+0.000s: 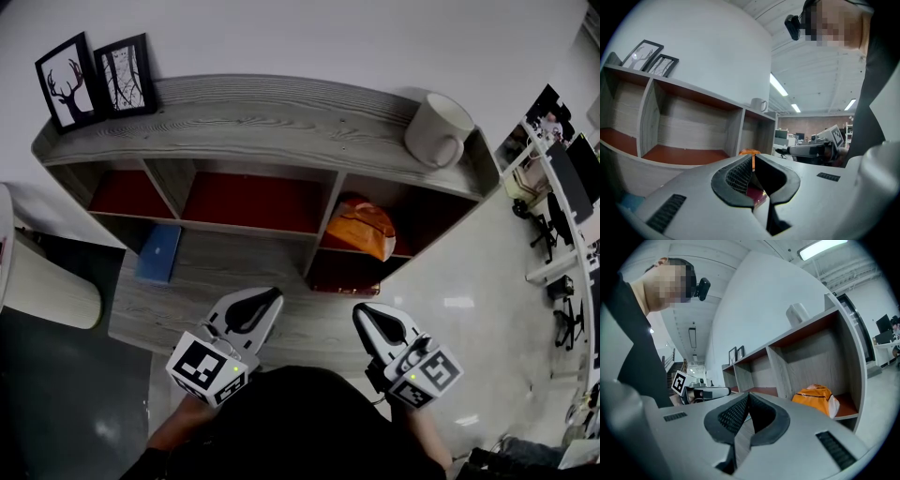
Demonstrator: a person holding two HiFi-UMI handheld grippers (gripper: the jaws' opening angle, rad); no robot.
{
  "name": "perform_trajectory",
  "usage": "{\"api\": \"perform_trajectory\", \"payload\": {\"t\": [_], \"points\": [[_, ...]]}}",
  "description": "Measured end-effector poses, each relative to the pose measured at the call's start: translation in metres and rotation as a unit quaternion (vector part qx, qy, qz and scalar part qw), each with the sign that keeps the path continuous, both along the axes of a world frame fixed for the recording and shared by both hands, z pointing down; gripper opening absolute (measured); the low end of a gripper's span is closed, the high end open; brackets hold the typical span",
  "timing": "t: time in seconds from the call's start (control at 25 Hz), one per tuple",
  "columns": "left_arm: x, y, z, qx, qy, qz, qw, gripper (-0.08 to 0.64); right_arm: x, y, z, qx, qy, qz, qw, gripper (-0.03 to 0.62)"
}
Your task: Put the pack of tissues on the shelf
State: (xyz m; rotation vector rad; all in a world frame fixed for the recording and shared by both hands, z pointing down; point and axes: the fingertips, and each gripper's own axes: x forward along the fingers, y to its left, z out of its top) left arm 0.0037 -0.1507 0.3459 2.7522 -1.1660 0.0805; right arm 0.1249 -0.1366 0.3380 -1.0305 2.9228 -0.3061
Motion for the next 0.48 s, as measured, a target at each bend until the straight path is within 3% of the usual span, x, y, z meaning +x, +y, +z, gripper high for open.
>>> {"api": "perform_trajectory", "payload": {"t": [0.48], "points": [[0.0038,-0.0012,-0.0010,-0.005,0.003,-0.002,1.0000,0.028,0.0092,-0.0038,-0.0006,0.000,-0.002,0.010,1.000,0.017]]}}
